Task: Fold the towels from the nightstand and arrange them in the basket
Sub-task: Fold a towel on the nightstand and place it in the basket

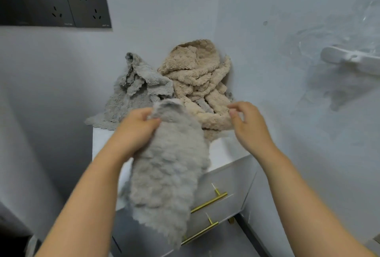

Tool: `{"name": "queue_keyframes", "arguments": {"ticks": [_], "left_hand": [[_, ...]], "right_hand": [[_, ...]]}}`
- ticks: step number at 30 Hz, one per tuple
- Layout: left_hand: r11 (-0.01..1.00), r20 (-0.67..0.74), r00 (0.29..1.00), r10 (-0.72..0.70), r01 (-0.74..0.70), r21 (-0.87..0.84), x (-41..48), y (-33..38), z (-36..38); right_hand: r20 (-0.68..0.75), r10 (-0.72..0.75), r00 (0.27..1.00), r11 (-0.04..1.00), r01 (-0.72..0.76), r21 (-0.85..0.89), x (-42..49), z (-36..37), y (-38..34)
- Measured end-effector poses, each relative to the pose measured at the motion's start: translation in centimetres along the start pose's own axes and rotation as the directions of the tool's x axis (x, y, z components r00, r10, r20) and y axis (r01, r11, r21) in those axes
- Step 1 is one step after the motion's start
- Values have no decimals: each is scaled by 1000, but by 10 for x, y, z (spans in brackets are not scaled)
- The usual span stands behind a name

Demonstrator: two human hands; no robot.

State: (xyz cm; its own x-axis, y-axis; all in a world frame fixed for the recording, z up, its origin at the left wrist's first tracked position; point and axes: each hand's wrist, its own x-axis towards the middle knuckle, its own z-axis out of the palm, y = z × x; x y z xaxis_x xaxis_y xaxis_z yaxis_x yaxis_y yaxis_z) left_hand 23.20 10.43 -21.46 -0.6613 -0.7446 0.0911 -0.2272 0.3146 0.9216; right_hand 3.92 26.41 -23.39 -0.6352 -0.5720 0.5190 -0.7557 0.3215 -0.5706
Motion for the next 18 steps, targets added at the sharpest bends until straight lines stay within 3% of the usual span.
{"name": "queue_keyframes", "arguments": {"ticks": [3,7,11,18], "left_hand": [[996,-188,981,-53,65,59,12,-17,-44],[991,-335,939,-76,108,80,18,-37,-63],[994,-389,921,-31,70,87,22,-41,-41],[999,-268,963,5,-16,-39,33,-37,8]], "right_hand": [[223,-238,945,943,279,-179,6,32,-19],[567,-389,726,725,621,-299,6,82,-30],[648,-303,699,606,666,-435,40,98,2],[646,-297,703,479,695,-536,79,80,60]]}}
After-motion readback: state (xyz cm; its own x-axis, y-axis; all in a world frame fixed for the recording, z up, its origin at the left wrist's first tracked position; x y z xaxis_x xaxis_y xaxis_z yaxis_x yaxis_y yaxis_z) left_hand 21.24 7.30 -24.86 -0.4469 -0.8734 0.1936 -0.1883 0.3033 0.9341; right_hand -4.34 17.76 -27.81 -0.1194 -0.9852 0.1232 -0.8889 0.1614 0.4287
